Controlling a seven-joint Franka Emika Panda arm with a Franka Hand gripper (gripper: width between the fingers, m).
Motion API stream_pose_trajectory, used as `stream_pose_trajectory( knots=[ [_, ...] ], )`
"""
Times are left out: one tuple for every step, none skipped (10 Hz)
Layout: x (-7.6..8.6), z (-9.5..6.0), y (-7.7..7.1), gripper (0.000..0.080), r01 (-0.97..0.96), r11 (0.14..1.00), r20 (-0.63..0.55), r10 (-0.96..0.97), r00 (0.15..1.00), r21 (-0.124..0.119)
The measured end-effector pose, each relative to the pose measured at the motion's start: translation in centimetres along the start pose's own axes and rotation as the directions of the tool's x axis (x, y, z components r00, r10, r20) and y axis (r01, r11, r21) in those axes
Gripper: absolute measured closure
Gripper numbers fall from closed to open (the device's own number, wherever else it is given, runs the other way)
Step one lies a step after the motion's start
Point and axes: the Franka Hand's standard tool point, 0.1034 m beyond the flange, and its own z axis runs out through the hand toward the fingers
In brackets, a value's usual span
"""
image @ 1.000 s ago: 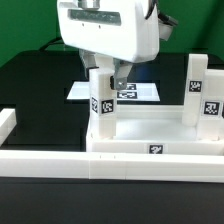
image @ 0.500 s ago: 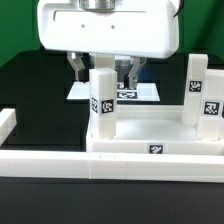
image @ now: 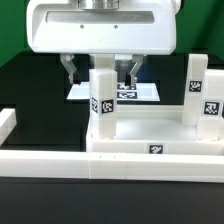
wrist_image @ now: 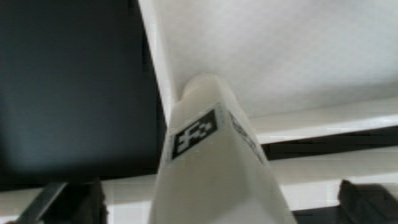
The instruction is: Assemble desk
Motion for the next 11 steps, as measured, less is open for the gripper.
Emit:
stream_pose_trajectory(
  knots=[
    [0.0,0.0,0.02,0.0151,0.059,0.998,0.0,-0.059,0.998,0.0],
    [0.0,0.0,0.02,0.0151,0.092,0.996,0.0,-0.092,0.996,-0.001],
    [-0.01,0.0,0.06,0.0151,0.172,0.985,0.002,-0.172,0.985,-0.004],
    [-0.02,0.0,0.09,0.0151,0.223,0.975,0.004,-0.223,0.975,-0.008],
    [-0.02,0.0,0.11,0.0151,0.254,0.967,0.005,-0.254,0.967,-0.009],
    [-0.02,0.0,0.17,0.0151,0.325,0.946,0.007,-0.325,0.946,-0.011],
    [-0.04,0.0,0.22,0.0151,0.368,0.93,0.01,-0.368,0.93,-0.015],
    [-0.06,0.02,0.24,0.0151,0.384,0.923,0.012,-0.384,0.923,-0.017],
    [-0.06,0.01,0.24,0.0264,0.379,0.925,0.012,-0.379,0.926,-0.017],
    [-0.06,0.01,0.24,0.0264,0.379,0.925,0.012,-0.379,0.926,-0.017],
    [-0.08,0.03,0.21,0.0447,0.366,0.93,0.012,-0.366,0.931,-0.017]
  ],
)
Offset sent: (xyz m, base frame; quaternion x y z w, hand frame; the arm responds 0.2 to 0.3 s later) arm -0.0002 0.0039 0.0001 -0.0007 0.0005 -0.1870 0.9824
